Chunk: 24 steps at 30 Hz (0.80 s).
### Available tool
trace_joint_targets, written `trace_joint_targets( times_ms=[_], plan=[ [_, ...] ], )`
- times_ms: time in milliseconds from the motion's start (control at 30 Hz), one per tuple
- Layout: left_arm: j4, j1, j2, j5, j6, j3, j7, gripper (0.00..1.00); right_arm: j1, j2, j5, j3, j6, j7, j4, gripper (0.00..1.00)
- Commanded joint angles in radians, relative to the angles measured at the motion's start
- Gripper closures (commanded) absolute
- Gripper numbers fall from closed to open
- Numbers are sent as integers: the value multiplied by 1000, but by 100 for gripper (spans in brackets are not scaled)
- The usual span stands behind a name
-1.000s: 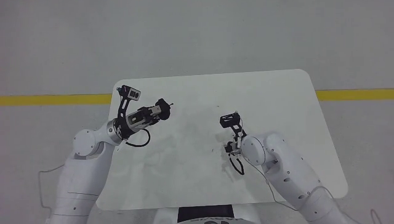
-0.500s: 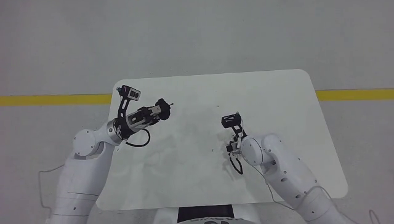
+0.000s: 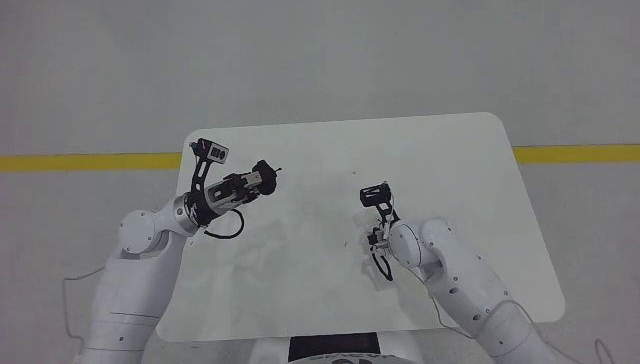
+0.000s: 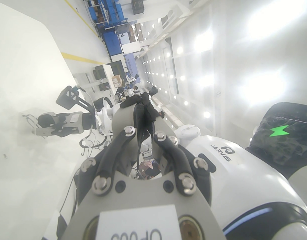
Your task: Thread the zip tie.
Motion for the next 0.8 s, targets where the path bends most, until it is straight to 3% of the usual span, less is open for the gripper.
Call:
trace_joint_targets(
  times_ms=[0, 400, 700, 767],
  plan=[
    [0, 0, 0, 0, 0, 0, 0, 100, 1, -6, -7, 1, 0, 0, 10, 73],
    [0, 0, 0, 0, 0, 0, 0, 100, 7, -40, -18, 22, 0, 12, 65, 75],
    [0, 0, 0, 0, 0, 0, 0, 100, 0, -58, -30, 36, 0, 25, 57, 87],
    [0, 0, 0, 0, 0, 0, 0, 100, -4, -60, -35, 40, 0, 28, 49, 95]
  ],
)
